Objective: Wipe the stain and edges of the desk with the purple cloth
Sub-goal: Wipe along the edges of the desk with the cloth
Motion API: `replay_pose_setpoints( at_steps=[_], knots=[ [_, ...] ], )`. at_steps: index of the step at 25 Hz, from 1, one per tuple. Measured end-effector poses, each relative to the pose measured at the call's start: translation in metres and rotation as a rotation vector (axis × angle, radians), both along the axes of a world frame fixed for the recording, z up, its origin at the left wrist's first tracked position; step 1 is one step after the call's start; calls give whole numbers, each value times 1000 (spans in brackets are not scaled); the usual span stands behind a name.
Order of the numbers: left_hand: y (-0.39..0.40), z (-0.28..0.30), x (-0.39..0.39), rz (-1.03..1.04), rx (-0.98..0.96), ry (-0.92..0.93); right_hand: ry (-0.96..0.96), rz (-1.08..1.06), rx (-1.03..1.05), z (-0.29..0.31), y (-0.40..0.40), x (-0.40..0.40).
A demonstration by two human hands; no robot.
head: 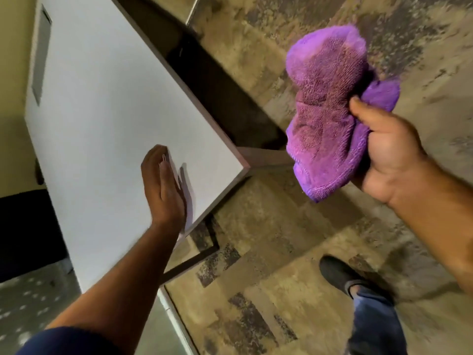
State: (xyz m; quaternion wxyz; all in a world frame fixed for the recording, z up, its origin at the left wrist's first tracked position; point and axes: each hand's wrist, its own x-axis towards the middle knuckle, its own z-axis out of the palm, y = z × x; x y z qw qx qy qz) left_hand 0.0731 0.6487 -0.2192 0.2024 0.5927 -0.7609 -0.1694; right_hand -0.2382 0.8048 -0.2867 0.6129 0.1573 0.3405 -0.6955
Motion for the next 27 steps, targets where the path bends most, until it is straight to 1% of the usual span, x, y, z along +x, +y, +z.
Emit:
replay_pose_setpoints(
  at_steps=[2,4,7,10,13,20,27],
  knots=[
    [0,1,-4,86,42,20,-30,-14,-20,-8,-3,-12],
    [2,3,-5,134,74,-7,-42,-12,-27,-18,-4,-21],
    [3,1,-10,152,105,-58,-65,4,-37,-31,-16,-34],
    [1,2,-10,170,125,-102,-40,33,-35,-39,-42,-34],
    [0,2,-9,162,132,-139,-3,56,-85,-42,-64,-23],
    [-1,1,-6,157,125,-130,113,189,-112,-11,-101,2],
    [-3,-4,5,113,95,-108,157,189,-185,12,-123,28]
  ],
)
